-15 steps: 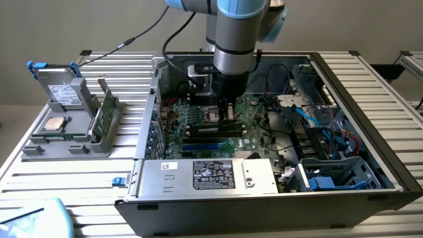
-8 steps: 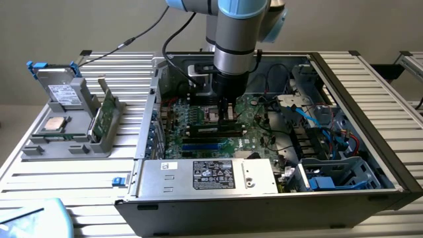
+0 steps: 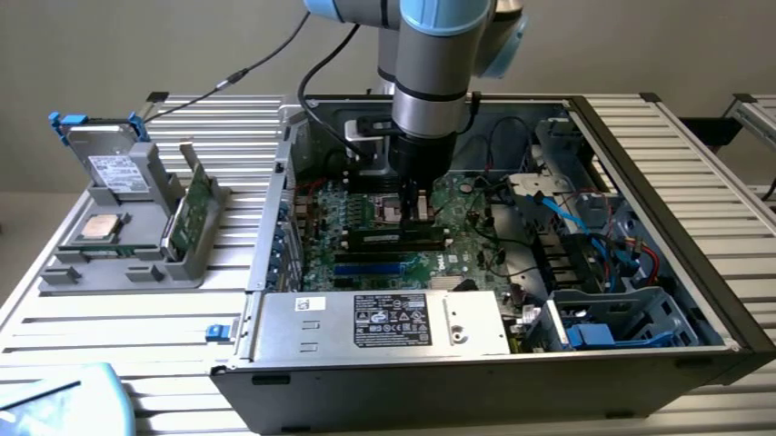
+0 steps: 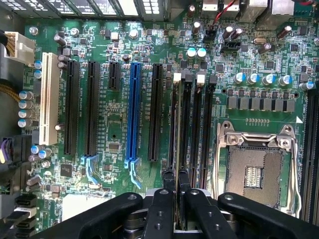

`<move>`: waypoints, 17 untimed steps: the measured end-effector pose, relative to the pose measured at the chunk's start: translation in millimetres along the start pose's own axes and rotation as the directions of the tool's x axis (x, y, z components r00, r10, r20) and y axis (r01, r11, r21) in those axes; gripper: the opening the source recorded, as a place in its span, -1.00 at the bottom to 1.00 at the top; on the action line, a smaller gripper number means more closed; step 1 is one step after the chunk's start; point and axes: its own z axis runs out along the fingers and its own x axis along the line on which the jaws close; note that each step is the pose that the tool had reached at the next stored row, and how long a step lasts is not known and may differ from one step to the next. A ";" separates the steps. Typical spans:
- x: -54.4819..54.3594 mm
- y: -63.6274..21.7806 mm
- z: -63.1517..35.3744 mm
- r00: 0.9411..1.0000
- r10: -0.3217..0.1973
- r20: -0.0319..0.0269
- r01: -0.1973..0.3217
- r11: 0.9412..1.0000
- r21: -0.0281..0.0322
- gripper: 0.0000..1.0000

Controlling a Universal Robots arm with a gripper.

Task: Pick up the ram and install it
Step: 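Insert the ram into the slot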

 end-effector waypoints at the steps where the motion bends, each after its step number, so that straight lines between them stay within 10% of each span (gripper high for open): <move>1: 0.0 0.0 0.1 1.000 0.000 0.000 0.000 1.000 0.000 -0.73; 17: 0.3 0.0 0.7 1.000 0.000 0.000 0.000 1.000 -0.002 -0.73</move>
